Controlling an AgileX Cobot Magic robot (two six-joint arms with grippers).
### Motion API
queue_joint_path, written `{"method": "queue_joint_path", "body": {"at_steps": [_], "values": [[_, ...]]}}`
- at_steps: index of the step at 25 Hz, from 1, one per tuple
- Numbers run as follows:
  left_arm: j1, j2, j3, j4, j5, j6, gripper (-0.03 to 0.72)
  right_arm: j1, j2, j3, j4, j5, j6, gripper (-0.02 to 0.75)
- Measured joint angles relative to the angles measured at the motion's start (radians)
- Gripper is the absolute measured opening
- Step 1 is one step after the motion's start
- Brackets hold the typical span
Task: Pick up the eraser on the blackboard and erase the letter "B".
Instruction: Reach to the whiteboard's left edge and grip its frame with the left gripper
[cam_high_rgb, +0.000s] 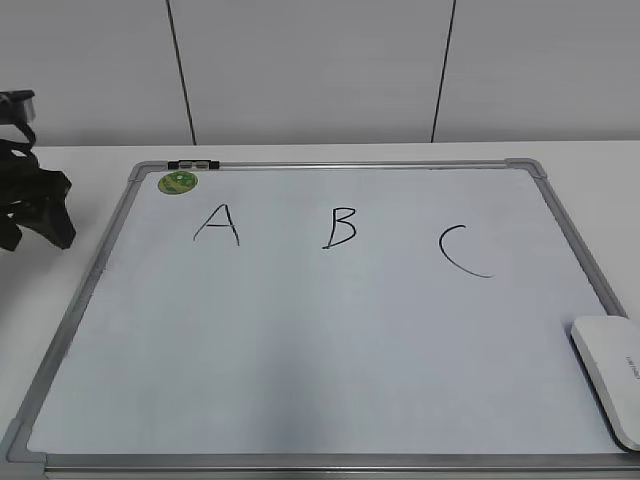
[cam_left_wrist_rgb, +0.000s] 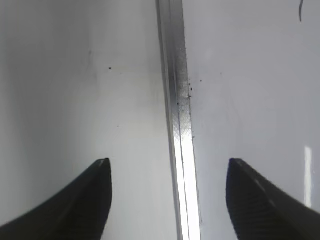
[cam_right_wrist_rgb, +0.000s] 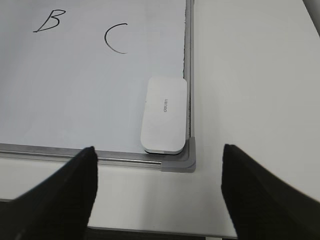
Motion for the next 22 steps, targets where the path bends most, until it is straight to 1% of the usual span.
{"method": "queue_joint_path", "body": {"at_steps": [3,6,14,22], "values": [[0.0,0.056,-0.04,-0.008,0.007,0.011,0.465,0.0,0.0,0.0,0.0,0.0,0.0,0.573],[0.0,0.092,-0.078,-0.014,0.009,0.017,0.451,0.0,0.0,0.0,0.0,0.0,0.0,0.573],[0.0,0.171,-0.137,-0.016,0.026,0.037,0.445,0.0,0.0,0.0,0.0,0.0,0.0,0.573],[0.0,0.239,-0.144,-0.022,0.021,0.052,0.443,0.0,0.0,0.0,0.0,0.0,0.0,0.573]]}}
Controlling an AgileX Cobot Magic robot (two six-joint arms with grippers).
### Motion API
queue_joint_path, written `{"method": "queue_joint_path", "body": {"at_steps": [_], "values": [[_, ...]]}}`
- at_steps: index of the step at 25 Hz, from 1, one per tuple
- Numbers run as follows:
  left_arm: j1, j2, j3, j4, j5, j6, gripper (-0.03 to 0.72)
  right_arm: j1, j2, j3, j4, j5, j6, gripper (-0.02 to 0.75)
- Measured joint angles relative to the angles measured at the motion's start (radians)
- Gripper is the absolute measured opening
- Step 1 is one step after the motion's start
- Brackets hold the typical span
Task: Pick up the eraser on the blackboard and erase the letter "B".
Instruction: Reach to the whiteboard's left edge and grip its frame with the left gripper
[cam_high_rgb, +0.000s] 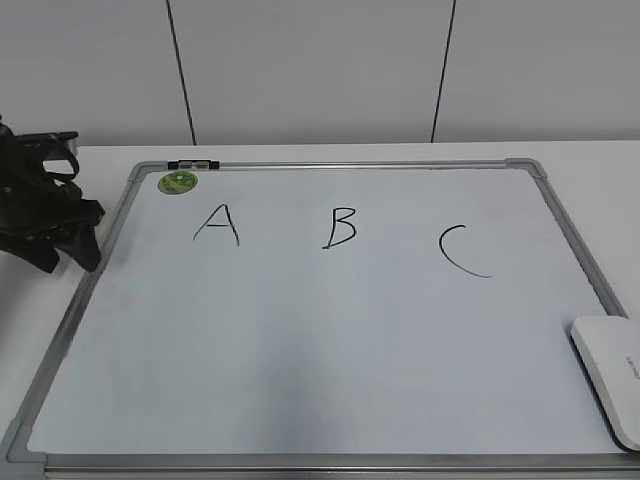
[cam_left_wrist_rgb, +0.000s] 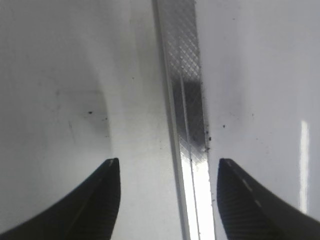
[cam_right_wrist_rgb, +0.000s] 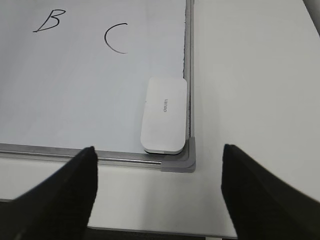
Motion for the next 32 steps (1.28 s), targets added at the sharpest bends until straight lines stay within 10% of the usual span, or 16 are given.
{"method": "queue_joint_path", "body": {"at_steps": [32], "values": [[0.04,0.061,-0.014,-0.095,-0.028,0.048,0.34,0.0,0.0,0.0,0.0,0.0,0.0,0.573]]}}
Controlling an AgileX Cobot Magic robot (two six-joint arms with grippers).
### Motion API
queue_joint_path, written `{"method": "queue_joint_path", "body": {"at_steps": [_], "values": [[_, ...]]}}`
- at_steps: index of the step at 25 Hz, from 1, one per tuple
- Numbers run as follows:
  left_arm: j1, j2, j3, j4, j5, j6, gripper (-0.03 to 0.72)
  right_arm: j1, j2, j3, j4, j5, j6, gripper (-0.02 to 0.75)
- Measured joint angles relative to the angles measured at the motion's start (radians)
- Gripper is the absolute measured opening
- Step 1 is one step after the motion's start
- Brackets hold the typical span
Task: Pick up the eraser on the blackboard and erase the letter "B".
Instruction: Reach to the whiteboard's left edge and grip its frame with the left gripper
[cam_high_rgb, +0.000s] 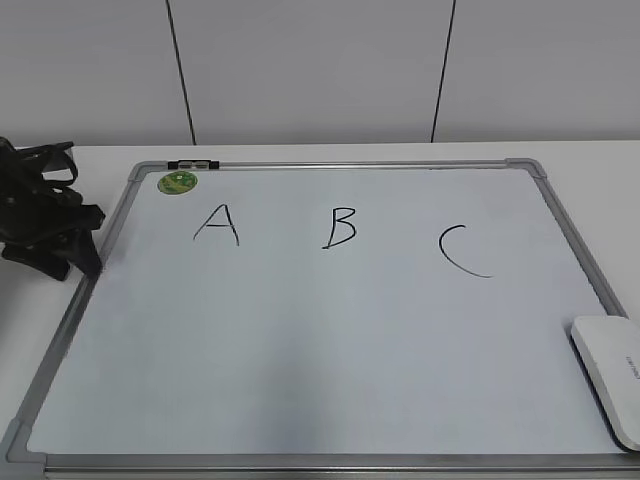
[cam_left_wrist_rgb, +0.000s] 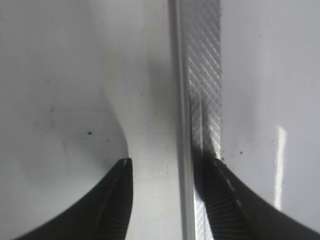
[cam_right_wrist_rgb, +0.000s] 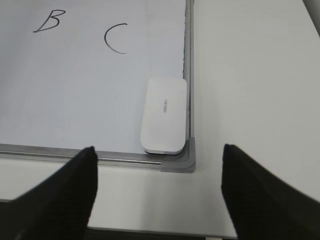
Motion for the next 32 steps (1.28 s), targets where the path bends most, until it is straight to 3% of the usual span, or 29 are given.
{"method": "queue_joint_path", "body": {"at_steps": [8,21,32], "values": [[-0.002,0.0,-0.001,-0.021,0.01,0.0,0.155,0.0,0.0,0.0,0.0,0.0,0.0,0.573],[-0.002,0.0,-0.001,-0.062,0.028,0.002,0.041,0.0,0.0,0.0,0.0,0.0,0.0,0.573],[-0.002,0.002,-0.001,-0.072,0.032,0.002,0.032,0.0,0.0,0.0,0.0,0.0,0.0,0.573]]}}
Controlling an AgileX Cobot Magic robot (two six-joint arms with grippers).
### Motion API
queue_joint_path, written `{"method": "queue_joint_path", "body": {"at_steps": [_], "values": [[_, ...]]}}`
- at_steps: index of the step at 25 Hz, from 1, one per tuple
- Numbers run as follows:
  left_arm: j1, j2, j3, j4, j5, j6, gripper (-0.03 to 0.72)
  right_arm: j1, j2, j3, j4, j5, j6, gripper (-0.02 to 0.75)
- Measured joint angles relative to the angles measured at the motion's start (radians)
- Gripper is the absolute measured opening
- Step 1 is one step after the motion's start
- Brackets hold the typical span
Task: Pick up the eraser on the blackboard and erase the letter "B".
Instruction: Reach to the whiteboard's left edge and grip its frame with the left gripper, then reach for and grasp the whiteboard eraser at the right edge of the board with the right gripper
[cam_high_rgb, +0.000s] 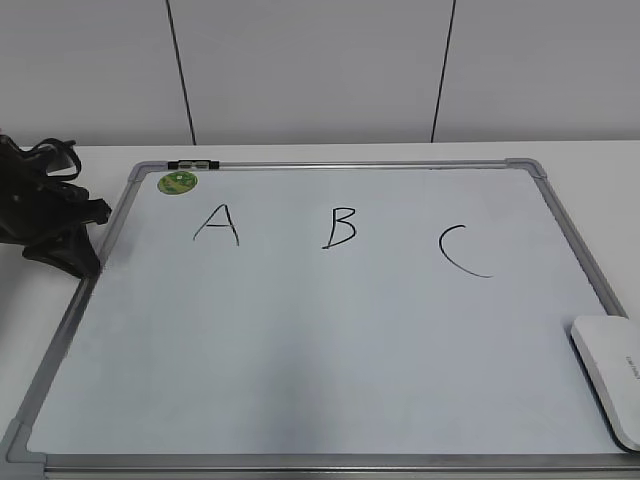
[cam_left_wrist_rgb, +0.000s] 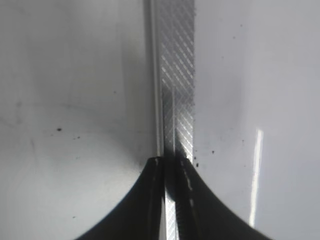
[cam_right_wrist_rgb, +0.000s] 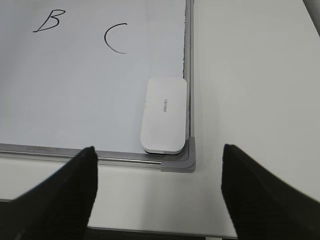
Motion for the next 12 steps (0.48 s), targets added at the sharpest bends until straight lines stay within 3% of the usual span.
{"method": "queue_joint_path", "body": {"at_steps": [12], "values": [[0.0,0.0,-0.002,-0.001,0.0,0.0,0.031,0.0,0.0,0.0,0.0,0.0,0.0,0.573]]}}
